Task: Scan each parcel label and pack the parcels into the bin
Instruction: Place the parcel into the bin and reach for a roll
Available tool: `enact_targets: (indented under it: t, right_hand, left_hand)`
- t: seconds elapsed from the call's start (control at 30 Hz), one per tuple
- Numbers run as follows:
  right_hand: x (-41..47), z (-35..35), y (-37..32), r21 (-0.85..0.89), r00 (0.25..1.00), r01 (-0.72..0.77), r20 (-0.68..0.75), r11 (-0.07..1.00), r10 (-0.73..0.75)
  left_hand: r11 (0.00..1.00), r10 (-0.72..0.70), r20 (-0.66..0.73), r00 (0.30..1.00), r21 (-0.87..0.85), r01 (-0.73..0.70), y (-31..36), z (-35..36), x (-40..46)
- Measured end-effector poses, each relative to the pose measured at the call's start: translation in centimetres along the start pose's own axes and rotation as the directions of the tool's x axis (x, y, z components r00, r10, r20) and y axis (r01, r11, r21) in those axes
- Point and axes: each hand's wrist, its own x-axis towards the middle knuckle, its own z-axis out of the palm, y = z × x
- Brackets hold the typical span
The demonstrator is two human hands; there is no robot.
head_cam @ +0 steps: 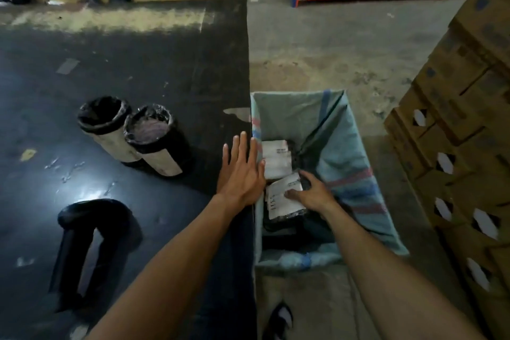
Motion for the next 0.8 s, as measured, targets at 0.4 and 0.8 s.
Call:
enact_targets:
  t: [0.4,0.8]
  right_hand:
    - [1.8,5.1,4.5,-0.049,0.984,0.019,0.178,0.999,-0.009]
    - [2.7,5.5,4.2,-0.430,0.942,-0.071,0.267,0.900,0.202]
  left_hand:
    - [1.000,-0.009,-0.019,1.000,0.025,0.009,0.3,0.0,-0.1]
    - [1.000,-0.010,0.013,1.000,0.029,0.009,0.4,-0.4,-0.2]
